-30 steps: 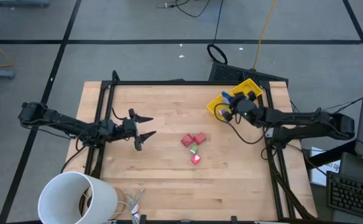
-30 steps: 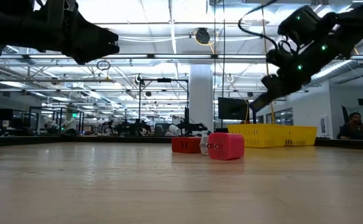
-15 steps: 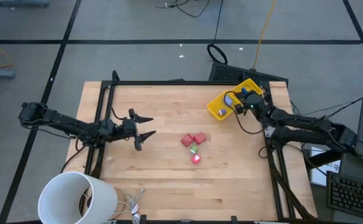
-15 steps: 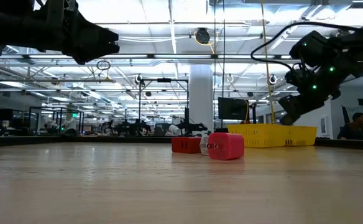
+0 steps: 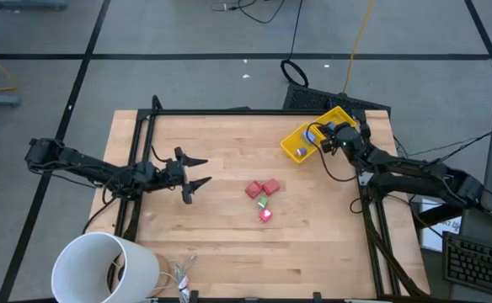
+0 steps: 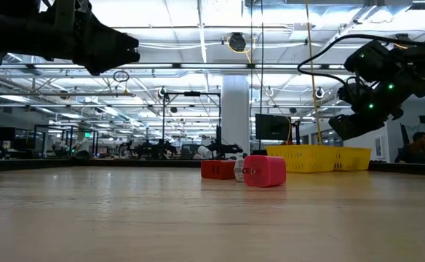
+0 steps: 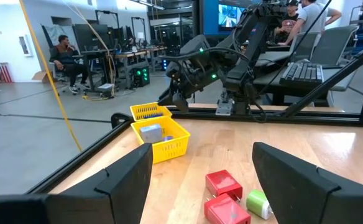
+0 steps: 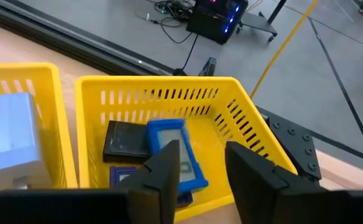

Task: Pick & Place Office items
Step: Put the blue digital clock into the right yellow bin, then put the left red charger adapter into the left yellow bin

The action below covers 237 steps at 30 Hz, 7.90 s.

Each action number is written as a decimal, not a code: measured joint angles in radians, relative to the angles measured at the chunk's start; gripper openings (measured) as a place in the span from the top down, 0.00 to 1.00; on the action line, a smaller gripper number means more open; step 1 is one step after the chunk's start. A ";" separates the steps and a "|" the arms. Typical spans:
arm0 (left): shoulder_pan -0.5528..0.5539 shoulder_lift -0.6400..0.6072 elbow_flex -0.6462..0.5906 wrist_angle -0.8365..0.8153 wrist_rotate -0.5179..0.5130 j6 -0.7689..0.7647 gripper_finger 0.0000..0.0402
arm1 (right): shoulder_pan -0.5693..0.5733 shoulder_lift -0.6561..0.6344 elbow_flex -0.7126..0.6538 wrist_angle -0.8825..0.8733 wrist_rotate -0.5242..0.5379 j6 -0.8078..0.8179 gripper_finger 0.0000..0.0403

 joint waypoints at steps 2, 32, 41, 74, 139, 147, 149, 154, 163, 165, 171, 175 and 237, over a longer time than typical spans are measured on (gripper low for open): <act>0.000 0.000 0.000 0.000 0.000 -0.009 0.32 | 0.000 0.000 0.000 0.001 0.000 0.000 0.68; 0.000 0.016 0.001 0.000 -0.004 -0.203 0.32 | 0.115 -0.001 0.000 0.461 -1.147 0.223 0.64; -0.028 0.280 0.076 -0.013 0.107 -0.304 0.32 | 0.151 -0.001 0.000 0.492 -1.078 0.205 0.65; 0.079 1.111 1.009 -0.909 0.164 -0.446 0.32 | 0.150 0.002 0.000 0.480 -1.044 0.209 0.65; 0.010 0.882 1.007 -1.104 0.059 -0.867 0.32 | 0.150 0.002 0.000 0.476 -1.043 0.209 0.67; 0.033 0.917 1.048 -1.136 0.056 -0.927 0.32 | 0.150 0.003 0.000 0.477 -1.040 0.209 0.67; 0.038 0.930 1.049 -1.113 0.062 -0.925 0.32 | 0.150 0.003 0.000 0.476 -1.040 0.209 0.67; 0.062 0.965 1.051 -1.084 0.112 -0.926 0.32 | 0.150 0.004 0.000 0.476 -1.039 0.209 0.68; 0.085 1.039 1.102 -1.075 0.130 -0.885 0.32 | 0.150 0.004 0.000 0.477 -1.038 0.209 0.68; 0.087 1.056 1.115 -1.071 0.142 -0.872 0.32 | 0.150 0.004 0.000 0.476 -1.038 0.209 0.68; 0.095 1.080 1.127 -1.088 0.154 -0.839 0.32 | 0.150 0.004 0.000 0.476 -1.038 0.209 0.68; 0.109 1.079 1.128 -1.105 0.121 -0.833 0.32 | 0.150 0.004 0.000 0.476 -1.038 0.209 0.68; 0.104 1.124 1.125 -1.091 0.103 -0.328 0.66 | 0.150 0.004 0.000 0.470 -1.040 0.209 0.68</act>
